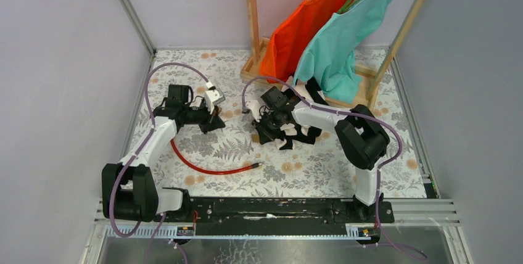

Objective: Lock with the key
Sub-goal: Place the lock at the center of the board, then place the key at the center of the board.

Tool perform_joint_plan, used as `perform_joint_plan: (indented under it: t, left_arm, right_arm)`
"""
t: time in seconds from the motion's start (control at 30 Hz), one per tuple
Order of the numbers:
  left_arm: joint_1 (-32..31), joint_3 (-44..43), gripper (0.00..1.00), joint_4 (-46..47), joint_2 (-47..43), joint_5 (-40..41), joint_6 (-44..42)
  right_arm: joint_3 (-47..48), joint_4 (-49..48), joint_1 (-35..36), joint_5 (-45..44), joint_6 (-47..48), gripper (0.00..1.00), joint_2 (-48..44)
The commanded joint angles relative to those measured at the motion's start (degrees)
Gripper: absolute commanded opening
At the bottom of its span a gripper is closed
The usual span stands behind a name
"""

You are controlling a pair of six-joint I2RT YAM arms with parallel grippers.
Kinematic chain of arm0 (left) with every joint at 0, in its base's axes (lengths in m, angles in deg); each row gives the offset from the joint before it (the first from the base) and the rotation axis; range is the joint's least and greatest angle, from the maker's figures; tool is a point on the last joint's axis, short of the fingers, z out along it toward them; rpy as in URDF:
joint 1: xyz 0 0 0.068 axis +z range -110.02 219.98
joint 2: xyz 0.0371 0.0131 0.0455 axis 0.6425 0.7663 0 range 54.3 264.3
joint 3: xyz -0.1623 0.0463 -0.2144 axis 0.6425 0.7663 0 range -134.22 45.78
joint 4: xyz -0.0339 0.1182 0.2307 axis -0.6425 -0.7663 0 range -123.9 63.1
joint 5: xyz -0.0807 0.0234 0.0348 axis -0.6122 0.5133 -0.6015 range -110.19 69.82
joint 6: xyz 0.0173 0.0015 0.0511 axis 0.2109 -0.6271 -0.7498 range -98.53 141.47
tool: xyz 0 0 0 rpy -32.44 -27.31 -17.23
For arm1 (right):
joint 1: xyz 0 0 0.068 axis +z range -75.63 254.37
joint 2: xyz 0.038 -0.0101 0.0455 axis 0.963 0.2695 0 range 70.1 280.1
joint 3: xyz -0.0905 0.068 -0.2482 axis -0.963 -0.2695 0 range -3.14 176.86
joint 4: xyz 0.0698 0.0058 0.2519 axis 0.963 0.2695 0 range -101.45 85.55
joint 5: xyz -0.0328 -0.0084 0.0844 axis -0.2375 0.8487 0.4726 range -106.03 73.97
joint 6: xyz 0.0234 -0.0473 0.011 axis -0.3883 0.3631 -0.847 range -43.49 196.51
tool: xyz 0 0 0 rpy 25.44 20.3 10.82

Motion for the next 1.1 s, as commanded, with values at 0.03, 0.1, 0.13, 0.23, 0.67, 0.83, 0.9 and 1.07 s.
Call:
perform_joint_plan:
  t: [0.03,0.1,0.13,0.23,0.67,0.83,0.9,1.07]
  left_arm:
    - [-0.49,3.54,0.01,-1.17,-1.05,-5.87,-9.01]
    - [-1.32,4.16,0.01,-2.69,-0.98,-6.25,-11.88]
    - [-1.82,4.58,0.01,-2.95,-1.01,-6.41,-12.82]
    - [-3.76,5.79,0.02,-3.08,-1.37,-6.02,-14.56]
    - [-13.9,3.72,0.04,-1.74,4.49,-3.28,-16.32]
    - [-17.81,3.38,0.04,2.13,7.63,-0.68,-14.87]
    - [-19.05,3.21,0.05,3.42,8.68,0.55,-14.4]
    - [-21.56,3.19,0.08,7.92,11.28,4.55,-12.36]
  right_arm:
    - [5.65,-2.74,-0.1,-2.9,-3.54,0.06,0.79]
    - [7.62,-1.55,-0.04,-2.64,-3.12,0.07,2.65]
    - [8.88,-0.83,-0.04,-2.45,-3.03,0.08,3.81]
    - [12.26,0.28,-0.04,-2.42,-2.91,0.1,7.25]
    - [21.66,3.54,-2.99,-2.23,-1.36,0.29,15.83]
    - [22.34,6.14,-4.5,-3.21,0.54,0.45,14.78]
    - [22.35,7.04,-4.98,-4.3,1.6,0.49,12.83]
    - [21.2,10.2,-5.21,-6.23,5.07,0.59,5.76]
